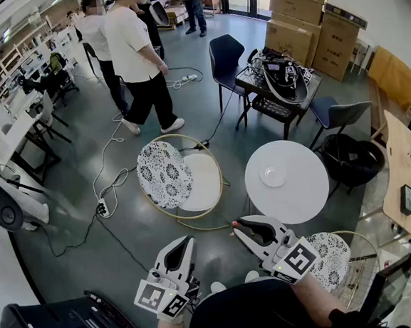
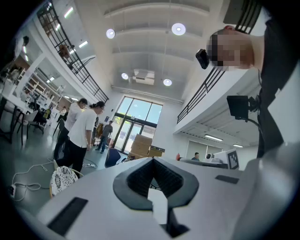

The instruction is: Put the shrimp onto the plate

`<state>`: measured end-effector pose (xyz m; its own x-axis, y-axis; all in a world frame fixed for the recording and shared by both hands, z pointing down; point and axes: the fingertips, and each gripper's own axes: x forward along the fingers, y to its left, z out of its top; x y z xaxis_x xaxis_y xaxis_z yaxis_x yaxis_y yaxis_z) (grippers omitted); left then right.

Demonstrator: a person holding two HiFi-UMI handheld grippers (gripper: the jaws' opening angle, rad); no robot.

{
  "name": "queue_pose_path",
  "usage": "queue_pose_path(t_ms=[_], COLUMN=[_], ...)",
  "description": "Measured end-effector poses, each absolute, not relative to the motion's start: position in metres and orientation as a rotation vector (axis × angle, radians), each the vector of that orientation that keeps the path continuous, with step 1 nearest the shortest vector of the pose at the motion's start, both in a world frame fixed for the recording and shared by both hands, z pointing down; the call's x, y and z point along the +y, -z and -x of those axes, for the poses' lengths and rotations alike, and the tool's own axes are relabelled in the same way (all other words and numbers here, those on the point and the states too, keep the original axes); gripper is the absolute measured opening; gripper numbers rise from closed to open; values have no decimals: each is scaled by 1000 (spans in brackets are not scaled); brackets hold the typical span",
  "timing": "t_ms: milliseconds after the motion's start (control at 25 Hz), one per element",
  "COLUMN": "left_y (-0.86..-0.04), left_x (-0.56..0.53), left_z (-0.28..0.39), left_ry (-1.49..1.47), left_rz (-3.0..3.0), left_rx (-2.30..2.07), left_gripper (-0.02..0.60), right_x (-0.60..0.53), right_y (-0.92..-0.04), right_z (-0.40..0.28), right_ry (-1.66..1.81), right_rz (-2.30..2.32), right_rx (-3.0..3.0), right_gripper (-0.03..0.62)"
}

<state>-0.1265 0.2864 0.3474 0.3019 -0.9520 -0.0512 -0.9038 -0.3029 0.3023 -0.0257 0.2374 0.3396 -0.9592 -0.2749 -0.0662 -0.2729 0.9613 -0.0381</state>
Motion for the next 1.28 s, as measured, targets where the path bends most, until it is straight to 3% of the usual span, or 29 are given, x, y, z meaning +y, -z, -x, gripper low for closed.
queue_pose_path(t_ms=[1280], left_y=[-370], left_x=[235], left_z=[3], left_ry=[203], left_rz=[-2354], left_rx=[-1746], left_gripper=[5], right_x=[186], right_y=[-357], right_z=[-99], right_ry=[141], right_rz=[505], right_rx=[2975], right_gripper=[66])
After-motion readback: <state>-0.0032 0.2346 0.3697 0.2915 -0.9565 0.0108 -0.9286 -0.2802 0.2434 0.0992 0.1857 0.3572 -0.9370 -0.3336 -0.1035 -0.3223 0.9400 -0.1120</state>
